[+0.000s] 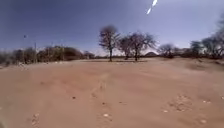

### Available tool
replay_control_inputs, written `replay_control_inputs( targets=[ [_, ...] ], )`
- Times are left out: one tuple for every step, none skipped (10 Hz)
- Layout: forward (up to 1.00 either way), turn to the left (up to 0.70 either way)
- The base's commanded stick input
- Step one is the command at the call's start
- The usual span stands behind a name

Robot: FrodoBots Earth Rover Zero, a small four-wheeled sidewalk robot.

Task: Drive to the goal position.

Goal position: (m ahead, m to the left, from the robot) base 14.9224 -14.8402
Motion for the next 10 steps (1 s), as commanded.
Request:
replay_control_inputs(
  targets=[
    [1.0,0.0],
    [1.0,0.0],
    [1.0,0.0],
    [1.0,0.0],
    [1.0,0.0],
    [1.0,0.0],
    [1.0,-0.22],
    [1.0,-0.27],
    [1.0,-0.27],
    [1.0,-0.27]
  ],
)
